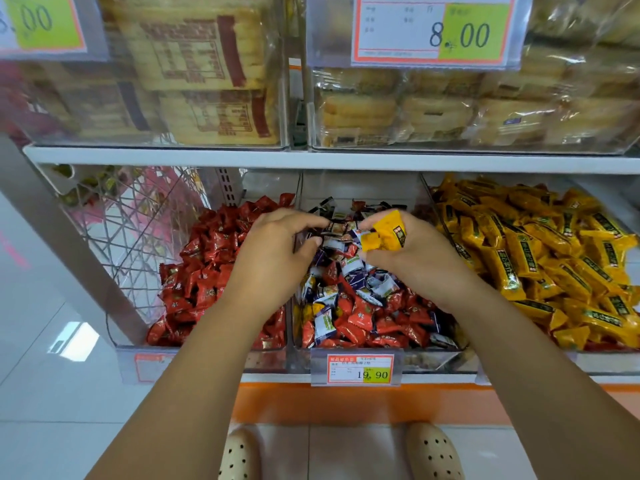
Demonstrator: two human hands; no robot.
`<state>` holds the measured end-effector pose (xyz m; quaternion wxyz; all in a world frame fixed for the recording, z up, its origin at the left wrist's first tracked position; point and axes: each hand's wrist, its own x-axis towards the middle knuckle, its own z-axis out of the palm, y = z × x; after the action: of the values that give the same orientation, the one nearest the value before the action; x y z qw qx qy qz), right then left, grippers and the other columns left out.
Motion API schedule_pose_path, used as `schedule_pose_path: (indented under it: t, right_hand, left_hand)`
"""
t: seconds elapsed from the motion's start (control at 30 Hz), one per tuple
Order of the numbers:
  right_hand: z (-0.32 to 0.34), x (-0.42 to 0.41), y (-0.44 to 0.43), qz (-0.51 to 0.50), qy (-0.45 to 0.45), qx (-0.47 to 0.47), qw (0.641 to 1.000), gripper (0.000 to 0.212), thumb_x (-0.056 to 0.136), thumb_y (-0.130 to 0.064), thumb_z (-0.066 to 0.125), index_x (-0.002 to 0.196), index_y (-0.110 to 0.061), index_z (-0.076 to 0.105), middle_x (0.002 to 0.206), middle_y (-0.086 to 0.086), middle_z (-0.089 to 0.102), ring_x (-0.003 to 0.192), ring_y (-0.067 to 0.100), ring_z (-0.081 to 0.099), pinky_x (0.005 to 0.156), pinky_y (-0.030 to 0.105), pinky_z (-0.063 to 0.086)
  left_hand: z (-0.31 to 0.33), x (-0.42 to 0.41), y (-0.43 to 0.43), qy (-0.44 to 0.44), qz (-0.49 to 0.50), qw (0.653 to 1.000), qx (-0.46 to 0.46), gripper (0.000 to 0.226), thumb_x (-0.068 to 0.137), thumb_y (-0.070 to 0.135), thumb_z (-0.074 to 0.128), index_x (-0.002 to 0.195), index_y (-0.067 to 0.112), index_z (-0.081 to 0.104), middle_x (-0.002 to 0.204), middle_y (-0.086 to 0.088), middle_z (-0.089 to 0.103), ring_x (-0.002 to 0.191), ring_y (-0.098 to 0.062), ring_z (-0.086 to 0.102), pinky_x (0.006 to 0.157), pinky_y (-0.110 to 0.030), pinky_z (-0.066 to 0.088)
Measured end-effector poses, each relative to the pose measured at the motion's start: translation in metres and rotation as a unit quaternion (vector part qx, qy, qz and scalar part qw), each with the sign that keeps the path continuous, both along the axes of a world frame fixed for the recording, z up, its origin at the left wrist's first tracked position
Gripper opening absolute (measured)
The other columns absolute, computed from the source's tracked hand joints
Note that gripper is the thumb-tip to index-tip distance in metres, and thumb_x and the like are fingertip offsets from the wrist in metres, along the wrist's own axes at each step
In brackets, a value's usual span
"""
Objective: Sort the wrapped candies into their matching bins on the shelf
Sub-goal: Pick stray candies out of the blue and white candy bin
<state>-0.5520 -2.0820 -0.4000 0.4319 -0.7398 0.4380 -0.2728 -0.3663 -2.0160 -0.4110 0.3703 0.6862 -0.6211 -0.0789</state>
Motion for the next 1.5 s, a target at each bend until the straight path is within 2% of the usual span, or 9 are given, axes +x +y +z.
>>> schedule_pose_path:
  t: [0.07, 0.17, 0.27, 0.43, 0.63, 0.83, 1.17, 1.33, 1.5]
  right_hand:
    - [0.001, 0.011, 0.007, 0.058, 0.034, 0.004, 0.998, 0.015, 0.082, -0.017, 0.073, 0.095, -0.022, 0.07, 0.077, -0.01, 0.068, 0.064, -0.001, 0.06, 0.061, 0.011, 0.047]
    - [-0.012, 0.03, 0.014, 0.122, 0.167, -0.022, 0.978, 0.014, 0.081, -0.025, 0.071, 0.091, -0.015, 0.069, 0.082, 0.007, 0.07, 0.07, 0.023, 0.063, 0.066, 0.035, 0.052]
    - [-0.026, 0.042, 0.019, 0.137, 0.324, -0.098, 0.931, 0.029, 0.084, -0.035, 0.067, 0.077, -0.01, 0.055, 0.069, 0.005, 0.055, 0.063, 0.024, 0.052, 0.054, 0.033, 0.038]
    - [-0.03, 0.053, 0.019, 0.135, 0.42, -0.12, 0.889, 0.043, 0.088, -0.047, 0.06, 0.068, -0.017, 0.036, 0.071, 0.002, 0.045, 0.07, 0.021, 0.049, 0.057, 0.031, 0.034]
    - [-0.033, 0.065, 0.023, 0.145, 0.434, -0.098, 0.884, 0.061, 0.073, -0.051, 0.072, 0.119, -0.016, 0.051, 0.121, 0.002, 0.055, 0.104, 0.023, 0.057, 0.076, 0.034, 0.045]
    - [-0.047, 0.064, 0.023, 0.084, 0.348, -0.159, 0.92, 0.039, 0.072, -0.05, 0.073, 0.092, -0.02, 0.057, 0.081, -0.003, 0.061, 0.076, 0.019, 0.06, 0.06, 0.03, 0.043]
    - [-0.052, 0.059, 0.014, 0.065, 0.208, -0.032, 0.975, 0.028, 0.076, -0.035, 0.075, 0.084, -0.011, 0.062, 0.077, 0.011, 0.064, 0.072, 0.03, 0.061, 0.067, 0.041, 0.049]
    - [-0.027, 0.044, 0.011, 0.014, 0.037, 0.059, 0.997, 0.006, 0.081, -0.016, 0.074, 0.085, -0.015, 0.07, 0.075, -0.007, 0.068, 0.06, -0.002, 0.058, 0.055, 0.012, 0.044]
    - [-0.005, 0.024, 0.009, -0.04, -0.068, 0.092, 0.993, 0.01, 0.081, -0.02, 0.075, 0.089, -0.02, 0.07, 0.077, -0.014, 0.069, 0.057, -0.012, 0.059, 0.05, 0.007, 0.042]
  left_hand:
    - [-0.001, 0.007, 0.008, 0.002, -0.012, 1.0, 0.007, 0.028, 0.09, 0.02, 0.064, 0.115, 0.03, 0.066, 0.118, 0.01, 0.058, 0.118, -0.013, 0.048, 0.101, -0.024, 0.033]
    - [-0.003, 0.017, 0.023, -0.014, -0.026, 0.999, 0.022, 0.029, 0.09, 0.024, 0.064, 0.117, 0.031, 0.065, 0.124, 0.015, 0.055, 0.121, -0.005, 0.045, 0.102, -0.012, 0.027]
    - [-0.005, 0.025, 0.037, -0.02, -0.044, 0.998, 0.04, 0.03, 0.089, 0.029, 0.064, 0.119, 0.034, 0.064, 0.13, 0.019, 0.051, 0.121, 0.003, 0.042, 0.098, 0.001, 0.019]
    - [-0.009, 0.035, 0.052, -0.014, -0.063, 0.996, 0.066, 0.033, 0.089, 0.035, 0.062, 0.121, 0.041, 0.06, 0.134, 0.023, 0.047, 0.125, 0.006, 0.04, 0.101, -0.006, 0.022]
    - [-0.009, 0.036, 0.056, 0.01, -0.073, 0.995, 0.069, 0.035, 0.089, 0.034, 0.063, 0.123, 0.041, 0.058, 0.131, 0.023, 0.048, 0.12, 0.011, 0.039, 0.097, 0.003, 0.021]
    - [-0.008, 0.034, 0.053, 0.018, -0.072, 0.995, 0.065, 0.034, 0.089, 0.034, 0.063, 0.121, 0.041, 0.06, 0.127, 0.026, 0.051, 0.117, 0.014, 0.041, 0.093, 0.006, 0.02]
    - [-0.008, 0.036, 0.052, 0.015, -0.063, 0.996, 0.069, 0.035, 0.087, 0.037, 0.065, 0.121, 0.041, 0.06, 0.128, 0.024, 0.052, 0.117, 0.012, 0.043, 0.092, 0.006, 0.021]
    - [-0.008, 0.033, 0.05, 0.013, -0.062, 0.996, 0.062, 0.035, 0.088, 0.034, 0.064, 0.122, 0.04, 0.06, 0.132, 0.023, 0.048, 0.122, 0.009, 0.039, 0.096, 0.003, 0.019]
    - [-0.003, 0.019, 0.041, -0.005, -0.062, 0.997, 0.038, 0.04, 0.088, 0.035, 0.062, 0.128, 0.039, 0.055, 0.143, 0.021, 0.038, 0.14, 0.002, 0.02, 0.111, -0.019, 0.013]
